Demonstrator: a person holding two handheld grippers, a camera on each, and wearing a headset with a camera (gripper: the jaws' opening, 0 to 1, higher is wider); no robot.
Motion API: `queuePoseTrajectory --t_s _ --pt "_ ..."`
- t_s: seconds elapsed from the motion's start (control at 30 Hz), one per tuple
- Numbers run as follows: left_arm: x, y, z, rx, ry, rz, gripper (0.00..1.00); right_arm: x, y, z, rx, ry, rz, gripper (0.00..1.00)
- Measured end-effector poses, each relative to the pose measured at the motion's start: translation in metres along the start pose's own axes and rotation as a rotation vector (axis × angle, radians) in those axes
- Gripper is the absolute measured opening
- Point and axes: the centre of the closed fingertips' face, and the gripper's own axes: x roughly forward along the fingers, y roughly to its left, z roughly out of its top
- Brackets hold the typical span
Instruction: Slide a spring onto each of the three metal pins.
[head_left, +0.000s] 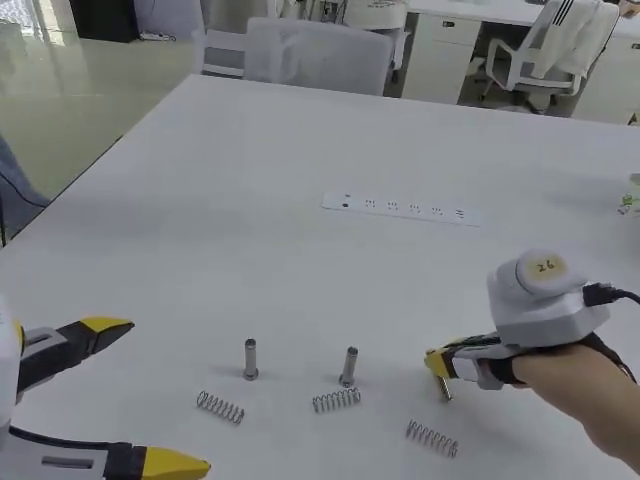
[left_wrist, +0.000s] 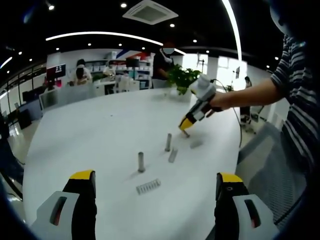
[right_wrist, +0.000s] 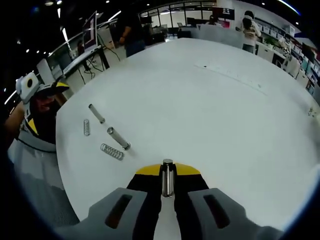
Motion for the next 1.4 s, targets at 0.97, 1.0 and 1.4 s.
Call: queuePoseTrajectory --t_s 0.97,1.0,1.4 --pt "0.002 0.0 -0.002 -0.002 0.004 -0.001 0.97 -0.012 0.003 0.0 -0.061 -0.056 -0.034 0.05" --pt "0.002 0.0 -0.002 -0.002 0.004 -0.001 0.97 -0.013 0.003 -0.001 -0.064 -0.056 -0.036 0.05" --pt "0.003 -0.001 -0.004 -0.01 0.002 -0.002 0.97 -0.022 0.006 -0.01 -0.084 -0.062 -0.055 0.05"
